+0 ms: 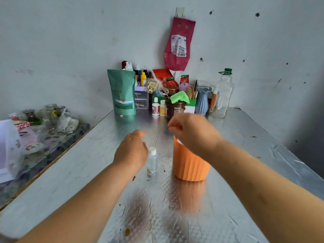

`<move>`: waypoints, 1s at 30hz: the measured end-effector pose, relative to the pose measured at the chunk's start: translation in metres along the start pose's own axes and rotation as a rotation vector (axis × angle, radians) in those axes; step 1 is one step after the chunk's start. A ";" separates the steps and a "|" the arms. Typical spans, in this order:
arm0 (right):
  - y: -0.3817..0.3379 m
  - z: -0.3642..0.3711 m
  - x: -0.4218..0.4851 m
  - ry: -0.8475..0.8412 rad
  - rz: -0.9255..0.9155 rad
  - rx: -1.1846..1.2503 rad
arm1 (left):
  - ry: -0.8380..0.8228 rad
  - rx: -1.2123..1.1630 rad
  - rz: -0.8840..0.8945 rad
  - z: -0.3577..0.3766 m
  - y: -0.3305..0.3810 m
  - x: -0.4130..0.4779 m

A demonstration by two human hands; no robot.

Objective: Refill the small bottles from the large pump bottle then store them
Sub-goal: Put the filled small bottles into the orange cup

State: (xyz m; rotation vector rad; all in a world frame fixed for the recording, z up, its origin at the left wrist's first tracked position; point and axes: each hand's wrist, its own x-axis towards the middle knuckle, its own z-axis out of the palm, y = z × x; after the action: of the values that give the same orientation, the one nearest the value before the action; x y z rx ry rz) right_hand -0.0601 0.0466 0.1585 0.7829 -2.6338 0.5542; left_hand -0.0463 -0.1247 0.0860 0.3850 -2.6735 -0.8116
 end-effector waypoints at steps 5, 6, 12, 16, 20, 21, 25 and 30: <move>-0.023 0.074 0.013 -0.393 -0.013 -0.175 | -0.007 0.022 -0.001 -0.002 -0.012 0.002; -0.025 0.085 0.015 -0.424 -0.010 -0.206 | -0.005 0.023 -0.003 -0.003 -0.016 0.002; -0.028 0.099 0.013 -0.441 0.003 -0.274 | -0.006 0.024 -0.022 -0.009 -0.038 0.002; -0.021 0.073 0.009 -0.370 0.035 -0.209 | -0.030 0.007 -0.011 -0.008 -0.042 -0.001; -0.011 0.007 -0.001 -0.118 0.135 -0.046 | -0.069 -0.068 0.006 0.001 -0.036 -0.004; -0.007 -0.013 -0.005 -0.043 0.154 -0.019 | -0.081 -0.086 0.019 0.005 -0.032 -0.005; 0.018 -0.063 -0.012 0.303 0.279 0.046 | -0.112 -0.103 0.192 0.014 -0.007 -0.015; 0.053 -0.058 -0.008 0.283 0.403 0.009 | -0.190 -0.068 0.423 0.022 0.029 -0.030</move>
State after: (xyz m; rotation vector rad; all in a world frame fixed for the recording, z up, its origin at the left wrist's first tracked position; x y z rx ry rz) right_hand -0.0723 0.1179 0.1911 0.1513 -2.5252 0.7211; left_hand -0.0315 -0.0804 0.0789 -0.2828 -2.7398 -0.8336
